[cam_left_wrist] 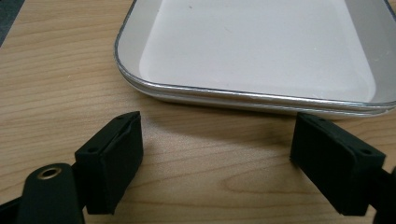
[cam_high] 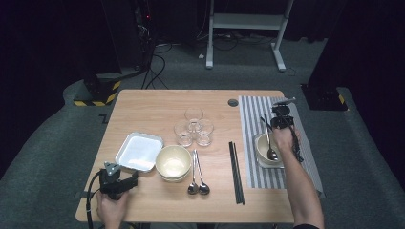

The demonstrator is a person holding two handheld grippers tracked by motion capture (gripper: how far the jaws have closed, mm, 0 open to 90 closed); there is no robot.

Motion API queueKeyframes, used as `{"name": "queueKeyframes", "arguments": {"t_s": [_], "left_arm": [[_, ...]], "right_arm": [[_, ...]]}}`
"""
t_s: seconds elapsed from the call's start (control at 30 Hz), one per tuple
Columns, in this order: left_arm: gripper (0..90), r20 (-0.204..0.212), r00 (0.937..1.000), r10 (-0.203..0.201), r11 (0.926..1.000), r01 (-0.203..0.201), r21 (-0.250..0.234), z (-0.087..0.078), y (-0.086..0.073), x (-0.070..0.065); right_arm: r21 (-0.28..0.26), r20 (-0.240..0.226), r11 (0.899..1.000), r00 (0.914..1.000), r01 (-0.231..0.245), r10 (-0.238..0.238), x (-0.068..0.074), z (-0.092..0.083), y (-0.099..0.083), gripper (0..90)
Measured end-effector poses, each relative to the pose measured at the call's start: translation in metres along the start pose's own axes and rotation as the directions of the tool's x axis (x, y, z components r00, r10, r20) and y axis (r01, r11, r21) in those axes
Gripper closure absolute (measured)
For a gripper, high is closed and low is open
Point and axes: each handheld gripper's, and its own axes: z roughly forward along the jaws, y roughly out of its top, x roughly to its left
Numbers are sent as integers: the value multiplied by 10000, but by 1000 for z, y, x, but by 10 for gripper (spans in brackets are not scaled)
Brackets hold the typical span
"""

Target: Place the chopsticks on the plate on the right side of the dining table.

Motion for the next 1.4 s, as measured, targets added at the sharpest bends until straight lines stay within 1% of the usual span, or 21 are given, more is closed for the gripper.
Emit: {"name": "queueKeyframes", "arguments": {"t_s": [0.3, 0.57, 0.7, 0.93, 1.03, 1.17, 1.4], "left_arm": [[172, 3, 10000, -12, 10000, 12, 1, 0, 0, 0], [172, 2, 10000, 0, 10000, 0, 2, 0, 0, 0], [172, 5, 10000, -12, 10000, 12, 1, 0, 0, 0], [172, 2, 10000, -1, 10000, 1, 0, 0, 0, 0], [172, -2, 10000, 0, 10000, 0, 5, 0, 0, 0], [172, -2, 10000, 2, 10000, -2, 4, 0, 0, 0], [172, 0, 10000, -8, 10000, 8, 2, 0, 0, 0]], "right_arm": [[-1, -147, 10000, 9999, -22, 22, 1, 1, 0, 898], [-72, -348, 9999, 9994, 74, -77, 5, 1, 1, 899], [-81, -361, 9999, 9993, 138, -141, 7, 1, 1, 898], [-104, -630, 9998, 9978, 183, -190, 10, 0, 1, 898], [-129, -760, 9994, 9965, 329, -338, 13, -1, 0, 897], [-100, -925, 9996, 9954, 251, -259, 14, 0, 0, 897], [-83, -968, 9995, 9948, 314, -320, 17, 0, 0, 898]]}}
